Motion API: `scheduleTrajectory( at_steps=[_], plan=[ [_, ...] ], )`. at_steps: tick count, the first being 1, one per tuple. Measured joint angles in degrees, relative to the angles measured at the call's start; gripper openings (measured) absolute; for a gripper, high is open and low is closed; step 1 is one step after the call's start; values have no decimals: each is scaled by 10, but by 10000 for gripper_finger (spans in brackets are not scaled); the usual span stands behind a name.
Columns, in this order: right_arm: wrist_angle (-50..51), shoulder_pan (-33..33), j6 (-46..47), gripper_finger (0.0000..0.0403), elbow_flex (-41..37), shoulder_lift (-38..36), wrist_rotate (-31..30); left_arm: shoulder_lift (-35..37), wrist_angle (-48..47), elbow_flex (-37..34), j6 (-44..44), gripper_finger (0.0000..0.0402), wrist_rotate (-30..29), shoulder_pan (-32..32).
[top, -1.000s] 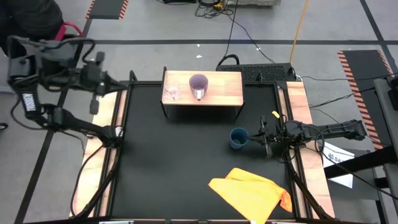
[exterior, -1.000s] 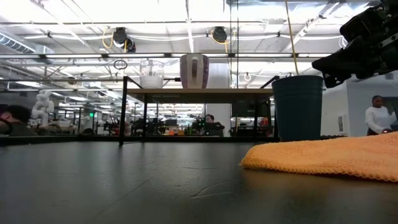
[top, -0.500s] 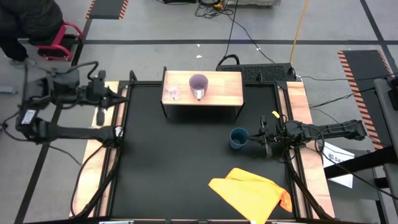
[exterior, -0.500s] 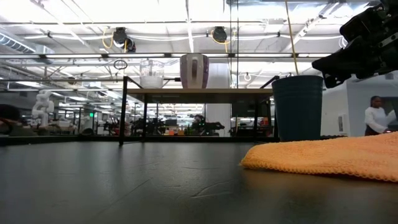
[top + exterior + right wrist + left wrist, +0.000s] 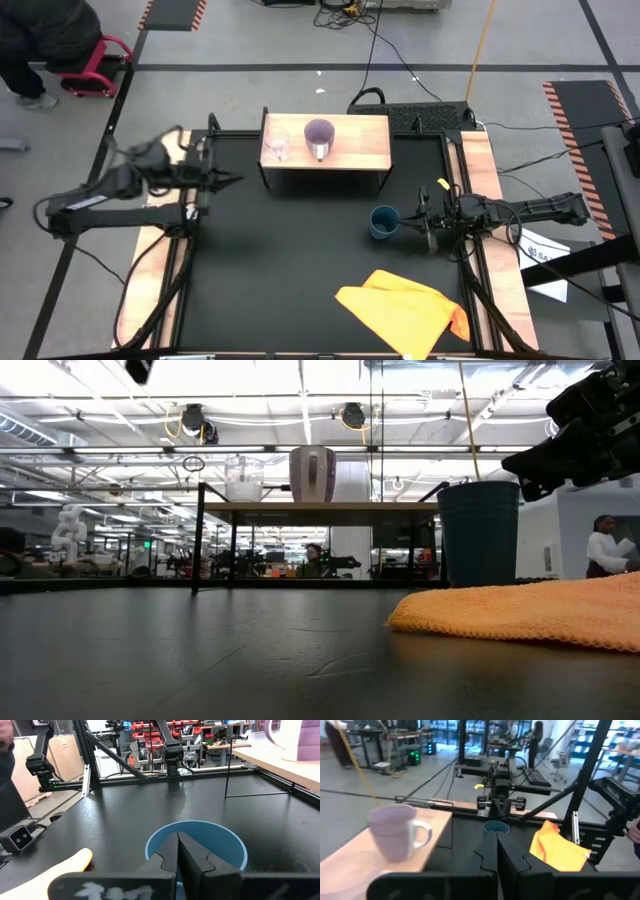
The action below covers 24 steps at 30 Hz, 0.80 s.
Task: Stack small to large cups/mugs on shelf
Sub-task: Put the dark blue cup on the shelf
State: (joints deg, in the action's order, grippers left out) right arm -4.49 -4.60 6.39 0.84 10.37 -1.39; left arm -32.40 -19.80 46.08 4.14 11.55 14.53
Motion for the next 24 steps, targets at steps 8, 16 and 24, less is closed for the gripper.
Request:
scheduleTrajectory(
  at_steps=[8,16,24],
  plan=[
    [0,0,0,0,0,0,0,-2,205,-194,-56,0,-59,-32],
    [0,0,0,0,0,0,0,42,277,-295,-72,0,-105,-15],
    [0,0,0,0,0,0,0,138,315,-369,-42,0,-33,10]
  ],
)
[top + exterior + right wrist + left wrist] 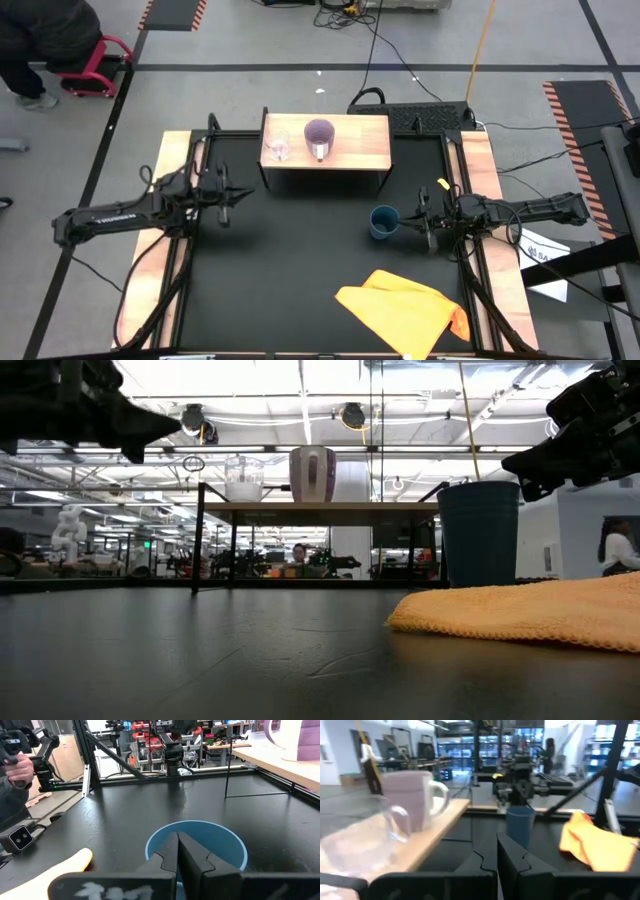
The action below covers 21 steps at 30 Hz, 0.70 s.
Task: Stack small to large cups/mugs on shelf
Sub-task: Put the dark blue cup on the shelf
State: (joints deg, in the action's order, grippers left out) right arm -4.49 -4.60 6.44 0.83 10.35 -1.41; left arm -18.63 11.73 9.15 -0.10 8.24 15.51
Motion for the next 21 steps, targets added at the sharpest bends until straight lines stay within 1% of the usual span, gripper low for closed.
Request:
scheduleTrajectory(
  at_steps=[5,11,14,19,21],
  plan=[
    [0,0,0,0,0,0,0,36,-2,-42,7,0,10,0],
    [0,0,0,0,0,0,0,61,22,-85,6,0,51,0],
    [0,0,0,0,0,0,0,64,10,-86,-3,0,66,-3],
    [0,0,0,0,0,0,0,64,10,-86,-34,0,133,-17],
    [0,0,0,0,0,0,0,64,10,-86,-37,0,142,-24]
  ],
)
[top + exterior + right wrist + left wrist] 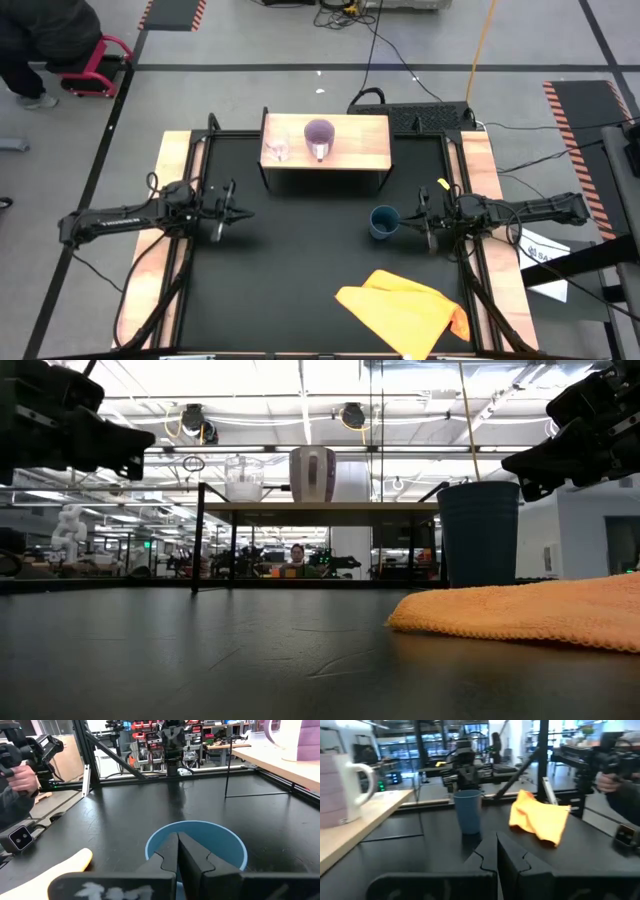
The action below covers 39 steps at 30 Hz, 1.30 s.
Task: Stack small to large cups/mugs on shelf
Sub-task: Put the dark blue cup on the shelf
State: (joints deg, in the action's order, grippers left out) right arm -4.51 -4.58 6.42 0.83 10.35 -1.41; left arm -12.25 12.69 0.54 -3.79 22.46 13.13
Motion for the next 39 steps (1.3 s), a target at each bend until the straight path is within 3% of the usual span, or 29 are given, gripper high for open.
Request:
scheduleTrajectory(
  at_steps=[8,15,39],
  plan=[
    [0,0,-3,0,0,0,0,-9,-29,0,1,0,18,-50],
    [0,0,0,0,0,0,0,-13,-55,0,-14,0,-18,-76],
    [-23,0,-43,0,0,0,1,-17,-93,1,-11,3,-21,-81]
  ],
)
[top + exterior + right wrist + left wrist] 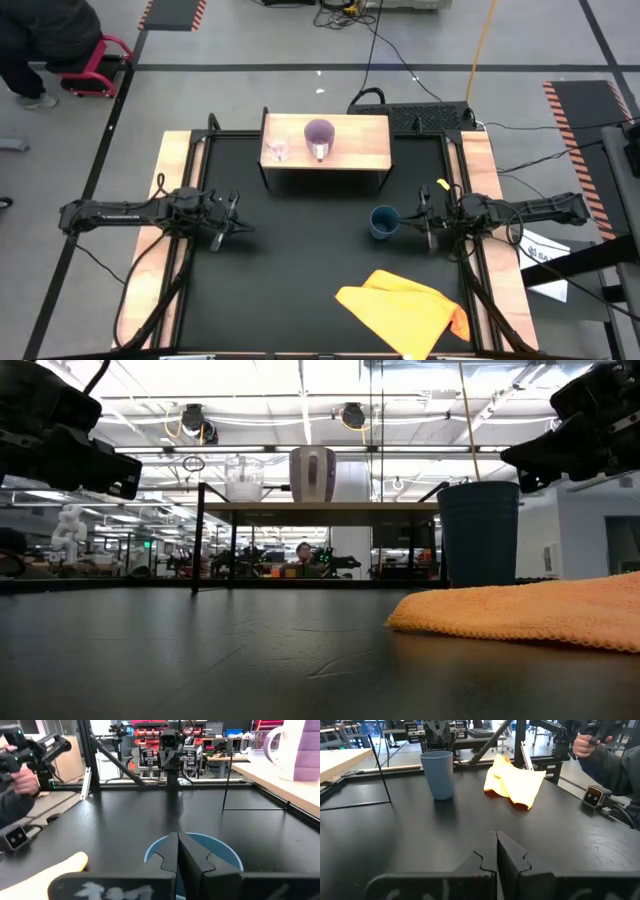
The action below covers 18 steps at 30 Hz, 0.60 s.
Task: Stack small to large cups/mugs on shelf
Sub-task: Put the dark blue cup on the shelf
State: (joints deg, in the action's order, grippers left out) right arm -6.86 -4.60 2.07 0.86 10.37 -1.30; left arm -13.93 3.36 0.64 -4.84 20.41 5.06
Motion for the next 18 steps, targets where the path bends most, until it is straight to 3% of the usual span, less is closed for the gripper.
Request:
scheduleTrajectory(
  at_steps=[6,18],
  plan=[
    [-9,0,-9,0,22,0,0,0,0,0,-4,3,0,0],
    [214,0,-13,0,224,52,-19,0,-1,0,-7,3,0,0]
  ],
)
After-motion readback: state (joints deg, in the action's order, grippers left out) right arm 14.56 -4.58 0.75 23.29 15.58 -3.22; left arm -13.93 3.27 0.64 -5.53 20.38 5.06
